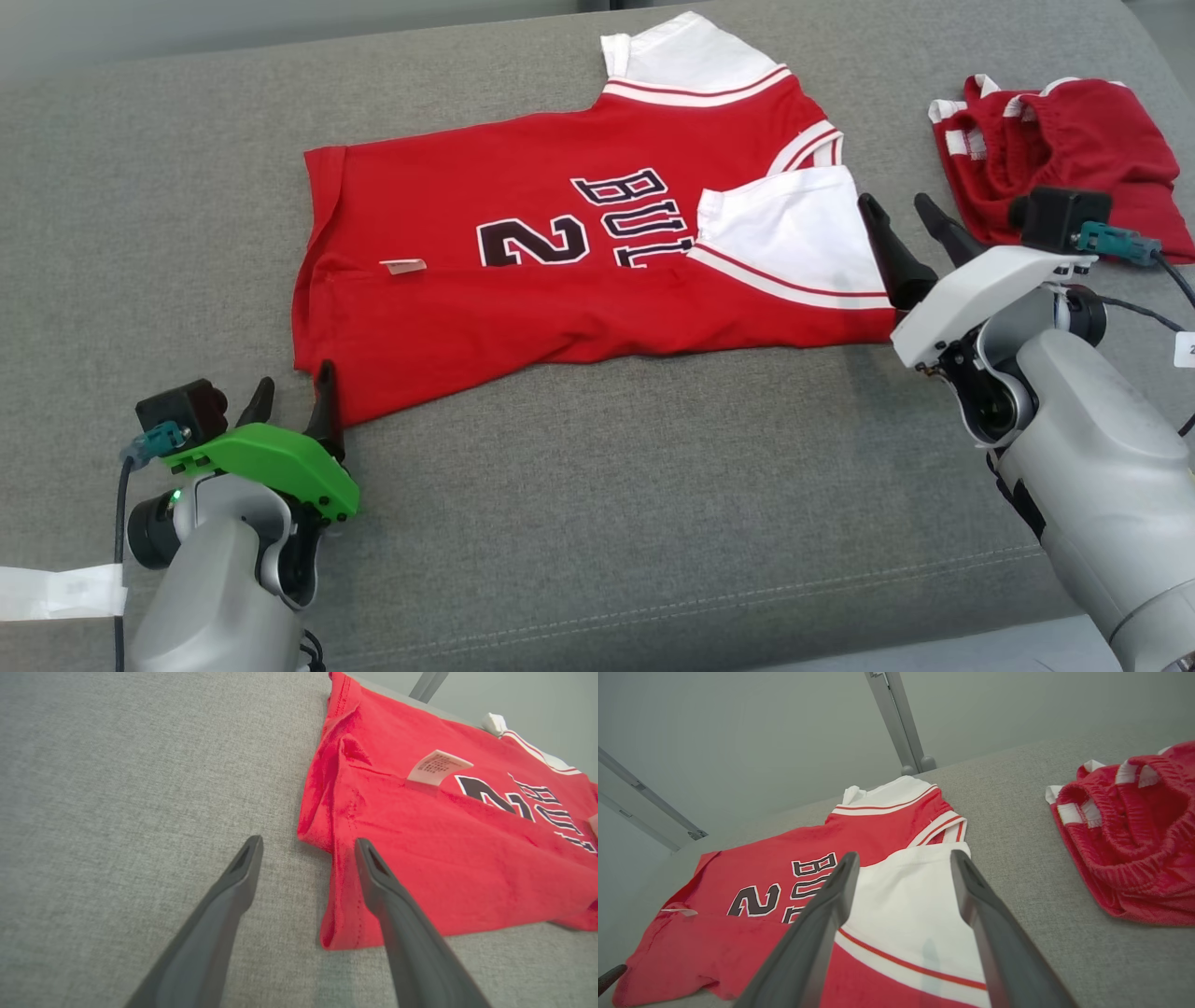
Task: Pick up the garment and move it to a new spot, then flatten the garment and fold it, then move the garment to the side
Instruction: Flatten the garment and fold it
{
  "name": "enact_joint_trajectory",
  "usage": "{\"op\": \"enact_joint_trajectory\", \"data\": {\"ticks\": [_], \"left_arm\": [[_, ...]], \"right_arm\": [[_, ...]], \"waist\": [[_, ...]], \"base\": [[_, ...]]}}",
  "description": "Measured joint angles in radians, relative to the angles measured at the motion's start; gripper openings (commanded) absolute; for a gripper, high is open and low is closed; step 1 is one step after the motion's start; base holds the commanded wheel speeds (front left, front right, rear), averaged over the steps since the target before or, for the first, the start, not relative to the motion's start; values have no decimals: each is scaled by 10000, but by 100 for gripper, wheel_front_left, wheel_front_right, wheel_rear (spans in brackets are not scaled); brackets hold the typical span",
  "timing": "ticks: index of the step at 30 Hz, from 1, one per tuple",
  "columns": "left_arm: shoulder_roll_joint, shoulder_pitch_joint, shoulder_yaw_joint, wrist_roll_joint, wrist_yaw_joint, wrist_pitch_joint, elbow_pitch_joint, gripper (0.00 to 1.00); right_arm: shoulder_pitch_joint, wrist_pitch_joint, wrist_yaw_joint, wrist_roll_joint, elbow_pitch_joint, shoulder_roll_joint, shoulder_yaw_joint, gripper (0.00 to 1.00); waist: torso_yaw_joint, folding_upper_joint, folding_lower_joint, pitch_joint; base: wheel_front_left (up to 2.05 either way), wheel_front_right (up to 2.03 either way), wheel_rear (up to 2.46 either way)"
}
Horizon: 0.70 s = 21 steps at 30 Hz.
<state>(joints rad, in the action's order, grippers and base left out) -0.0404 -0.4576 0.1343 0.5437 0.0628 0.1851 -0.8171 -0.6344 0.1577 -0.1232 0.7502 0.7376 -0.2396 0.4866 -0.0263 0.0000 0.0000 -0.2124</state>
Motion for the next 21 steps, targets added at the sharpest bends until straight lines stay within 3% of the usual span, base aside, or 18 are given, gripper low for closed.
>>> {"op": "enact_joint_trajectory", "data": {"ticks": [8,9,10,11,12,16,17,18,21], "left_arm": [[69,2,-96,320,84,-364,-228,100],[73,2,-111,408,84,-399,-263,94],[73,2,-113,458,84,-439,-295,80],[77,2,-144,527,84,-453,-318,59],[86,1,-209,635,84,-479,-326,48],[98,-20,-433,1014,84,-527,-399,27],[98,-28,-468,1133,84,-539,-418,17],[100,-32,-502,1239,84,-570,-433,0],[125,-50,-608,1406,84,-610,-445,0]], "right_arm": [[258,2,0,209,-69,27,314,100],[283,2,0,247,-81,25,337,100],[299,2,0,276,-81,23,362,100],[302,2,0,316,-82,21,374,100],[304,2,0,353,-82,13,380,100],[404,48,0,439,-75,-86,384,100],[453,46,0,476,-69,-88,403,100],[506,44,0,531,-54,-84,428,100],[595,-10,0,663,31,-73,453,100]], "waist": [[-368,0,0,63],[-414,0,0,63],[-458,0,0,61],[-497,0,0,57],[-532,0,0,51],[-589,0,0,17],[-594,0,0,8],[-600,0,0,-3],[-613,0,0,-41]], "base": [[0,0,0],[0,0,0],[0,0,0],[0,0,0],[0,0,0],[0,0,0],[0,0,0],[0,0,0],[0,0,0]]}}
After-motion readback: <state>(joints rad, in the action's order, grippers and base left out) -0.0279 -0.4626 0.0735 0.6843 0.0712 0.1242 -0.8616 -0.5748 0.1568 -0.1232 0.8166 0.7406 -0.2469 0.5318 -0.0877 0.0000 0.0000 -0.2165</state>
